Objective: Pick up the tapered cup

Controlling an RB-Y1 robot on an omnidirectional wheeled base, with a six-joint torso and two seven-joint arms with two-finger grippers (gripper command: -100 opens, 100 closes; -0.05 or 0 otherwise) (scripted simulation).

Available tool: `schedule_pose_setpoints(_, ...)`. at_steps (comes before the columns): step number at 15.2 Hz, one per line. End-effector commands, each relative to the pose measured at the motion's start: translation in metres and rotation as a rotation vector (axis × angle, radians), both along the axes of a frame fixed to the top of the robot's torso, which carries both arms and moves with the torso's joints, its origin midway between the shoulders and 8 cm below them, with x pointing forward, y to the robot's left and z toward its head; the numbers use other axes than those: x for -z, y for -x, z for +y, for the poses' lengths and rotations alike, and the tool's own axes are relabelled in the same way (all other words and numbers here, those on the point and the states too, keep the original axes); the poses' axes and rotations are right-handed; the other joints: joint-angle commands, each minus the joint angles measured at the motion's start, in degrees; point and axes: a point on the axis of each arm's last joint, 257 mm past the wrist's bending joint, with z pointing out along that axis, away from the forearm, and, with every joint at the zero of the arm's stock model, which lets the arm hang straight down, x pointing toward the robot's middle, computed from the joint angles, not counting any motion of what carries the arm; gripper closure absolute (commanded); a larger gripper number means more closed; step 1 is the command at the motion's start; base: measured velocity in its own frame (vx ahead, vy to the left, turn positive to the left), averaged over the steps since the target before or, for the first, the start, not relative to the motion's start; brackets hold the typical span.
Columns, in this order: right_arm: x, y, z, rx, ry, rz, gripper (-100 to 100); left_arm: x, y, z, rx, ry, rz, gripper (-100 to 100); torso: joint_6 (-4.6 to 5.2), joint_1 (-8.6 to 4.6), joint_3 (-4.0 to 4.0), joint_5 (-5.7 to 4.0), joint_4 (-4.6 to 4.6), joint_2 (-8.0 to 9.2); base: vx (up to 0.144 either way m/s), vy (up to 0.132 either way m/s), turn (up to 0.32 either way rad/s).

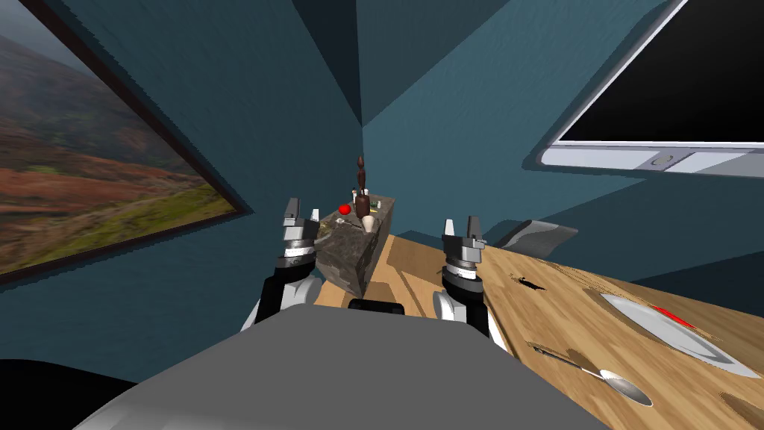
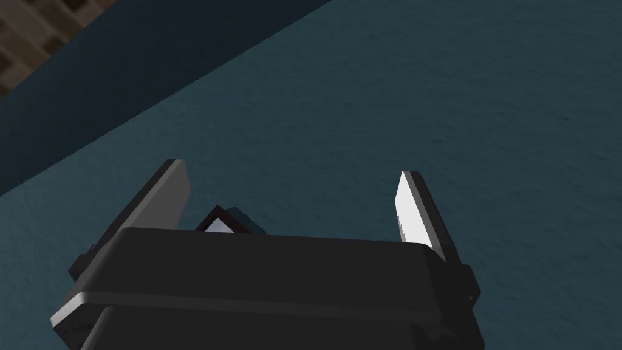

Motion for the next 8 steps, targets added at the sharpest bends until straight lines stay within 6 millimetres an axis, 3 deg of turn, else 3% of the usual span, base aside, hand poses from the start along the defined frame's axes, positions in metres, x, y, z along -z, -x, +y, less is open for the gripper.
schedule_pose_setpoints(1, 0.0, 0.0, 0.0, 0.0, 0.0, 0.0, 0, 0.002, -0.003, -0.002, 0.018, -0.019, 0.019, -100, 0.0, 0.0, 0.0, 0.0, 0.0, 0.0, 0.003, -0.014, 0.014)
schedule_pose_setpoints(5, 0.0, 0.0, 0.0, 0.0, 0.0, 0.0, 0, 0.011, -0.015, -0.004, 0.064, -0.048, 0.086, -100, 0.0, -0.31, -0.04, -0.07, -0.02, -0.08, 0.018, -0.078, 0.042)
schedule_pose_setpoints(8, 0.0, 0.0, 0.0, 0.0, 0.0, 0.0, 0, 0.019, -0.024, -0.002, 0.096, -0.057, 0.141, -100, 0.0, -0.46, -0.05, -0.1, -0.02, -0.08, 0.019, -0.116, 0.056)
